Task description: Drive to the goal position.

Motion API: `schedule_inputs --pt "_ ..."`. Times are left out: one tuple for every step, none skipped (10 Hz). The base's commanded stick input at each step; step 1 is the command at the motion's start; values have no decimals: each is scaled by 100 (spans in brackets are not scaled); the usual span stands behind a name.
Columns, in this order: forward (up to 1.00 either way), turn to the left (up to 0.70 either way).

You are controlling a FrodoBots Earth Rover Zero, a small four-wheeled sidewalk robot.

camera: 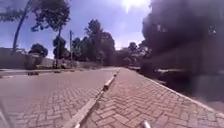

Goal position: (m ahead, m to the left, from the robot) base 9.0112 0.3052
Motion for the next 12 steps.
schedule_inputs --pt "70 -8" --pt "70 -24" --pt "70 -35" --pt "70 -35" --pt "70 -35" --pt "70 -35" --pt "70 -35" --pt "70 -35" --pt "70 -35" --pt "70 -35" --pt "70 -35" --pt "70 -35"
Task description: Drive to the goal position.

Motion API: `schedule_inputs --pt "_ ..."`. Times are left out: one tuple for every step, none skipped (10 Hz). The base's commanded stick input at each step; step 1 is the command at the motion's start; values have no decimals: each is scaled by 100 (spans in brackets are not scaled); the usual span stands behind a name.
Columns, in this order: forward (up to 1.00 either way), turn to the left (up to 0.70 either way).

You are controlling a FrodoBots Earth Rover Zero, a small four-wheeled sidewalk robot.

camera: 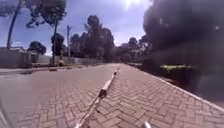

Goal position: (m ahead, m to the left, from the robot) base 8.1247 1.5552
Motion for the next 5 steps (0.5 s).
schedule_inputs --pt "70 -35" --pt "70 -35" --pt "70 -35" --pt "70 -35" --pt "70 -35"
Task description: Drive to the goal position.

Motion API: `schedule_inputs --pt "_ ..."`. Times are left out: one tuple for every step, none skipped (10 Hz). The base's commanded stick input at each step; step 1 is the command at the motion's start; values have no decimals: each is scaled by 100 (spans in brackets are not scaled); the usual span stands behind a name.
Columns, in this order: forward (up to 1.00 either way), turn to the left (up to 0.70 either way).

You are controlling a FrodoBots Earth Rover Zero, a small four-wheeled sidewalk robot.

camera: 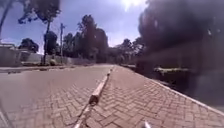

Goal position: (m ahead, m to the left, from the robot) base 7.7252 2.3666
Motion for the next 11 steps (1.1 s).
schedule_inputs --pt "70 -32" --pt "70 -15" --pt "70 0" --pt "70 0" --pt "70 0" --pt "70 0" --pt "70 0" --pt "70 0" --pt "70 0" --pt "70 0" --pt "70 0"
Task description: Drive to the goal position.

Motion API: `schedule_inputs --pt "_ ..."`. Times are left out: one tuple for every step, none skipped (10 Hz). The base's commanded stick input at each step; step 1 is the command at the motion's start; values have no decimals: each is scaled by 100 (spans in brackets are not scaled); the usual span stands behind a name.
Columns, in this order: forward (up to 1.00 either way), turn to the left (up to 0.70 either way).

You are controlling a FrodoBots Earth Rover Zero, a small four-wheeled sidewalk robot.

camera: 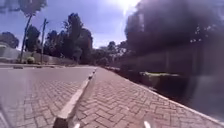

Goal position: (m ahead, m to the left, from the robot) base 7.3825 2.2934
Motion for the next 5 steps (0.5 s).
schedule_inputs --pt "70 0" --pt "70 0" --pt "70 0" --pt "70 0" --pt "70 0"
